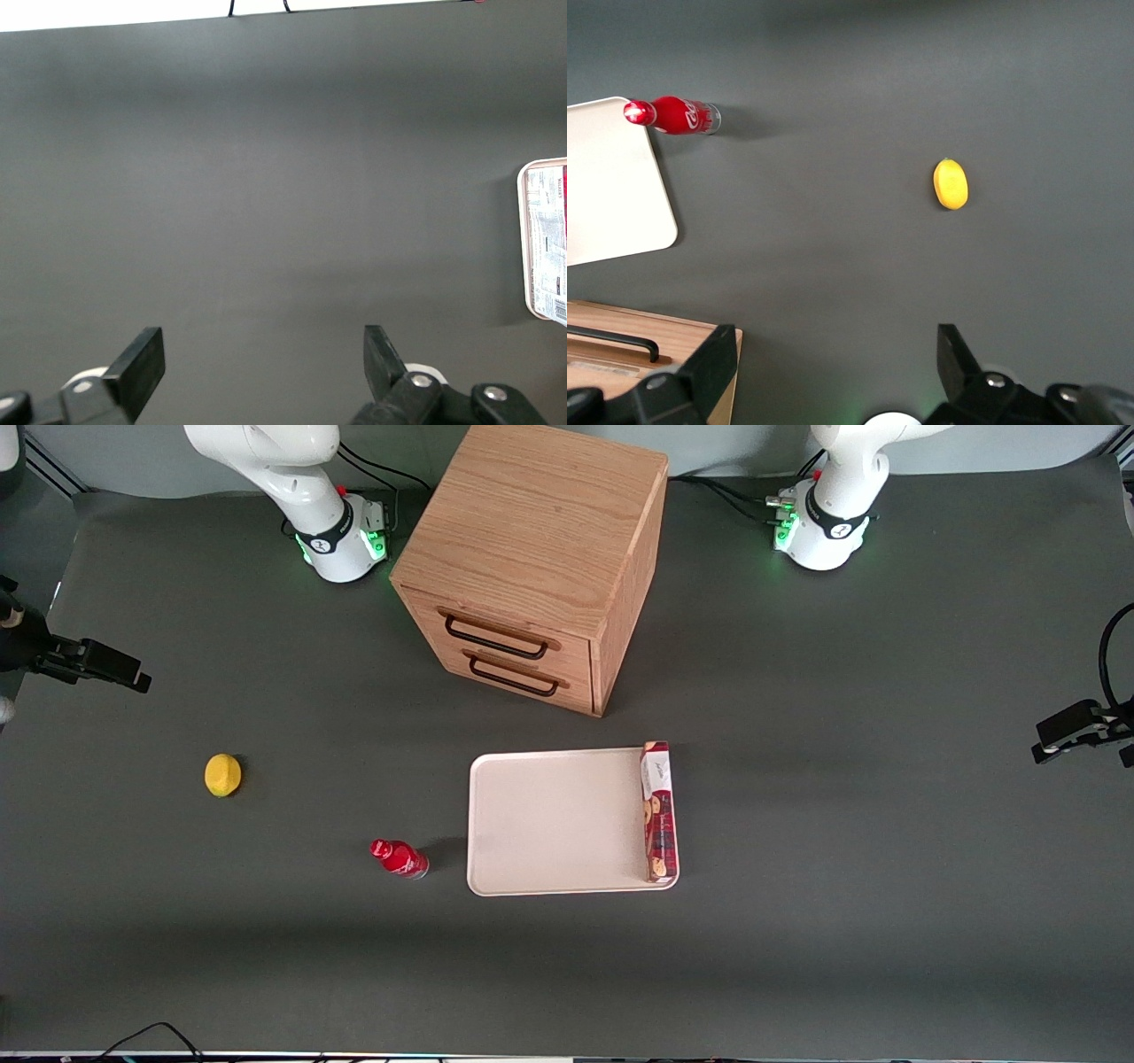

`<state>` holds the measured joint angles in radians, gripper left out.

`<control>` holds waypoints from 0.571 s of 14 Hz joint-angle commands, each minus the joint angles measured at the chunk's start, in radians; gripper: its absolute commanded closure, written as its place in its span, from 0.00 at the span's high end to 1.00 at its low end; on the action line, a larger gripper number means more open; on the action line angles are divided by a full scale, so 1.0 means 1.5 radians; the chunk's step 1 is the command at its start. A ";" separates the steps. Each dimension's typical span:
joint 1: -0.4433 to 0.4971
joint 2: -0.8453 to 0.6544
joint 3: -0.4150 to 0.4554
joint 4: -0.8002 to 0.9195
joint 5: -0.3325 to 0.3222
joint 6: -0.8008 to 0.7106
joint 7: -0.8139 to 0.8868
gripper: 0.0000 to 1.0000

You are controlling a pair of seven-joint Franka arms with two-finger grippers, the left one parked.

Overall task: Place coke bottle on tray
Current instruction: 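Move the right gripper down over the red Coca-Cola bottle lying on the table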

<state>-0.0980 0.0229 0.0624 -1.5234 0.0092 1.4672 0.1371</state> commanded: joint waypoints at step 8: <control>0.039 0.075 0.042 0.114 0.011 -0.040 0.007 1.00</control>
<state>-0.0563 0.0362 0.0844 -1.4986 0.0172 1.4608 0.1360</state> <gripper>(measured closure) 0.000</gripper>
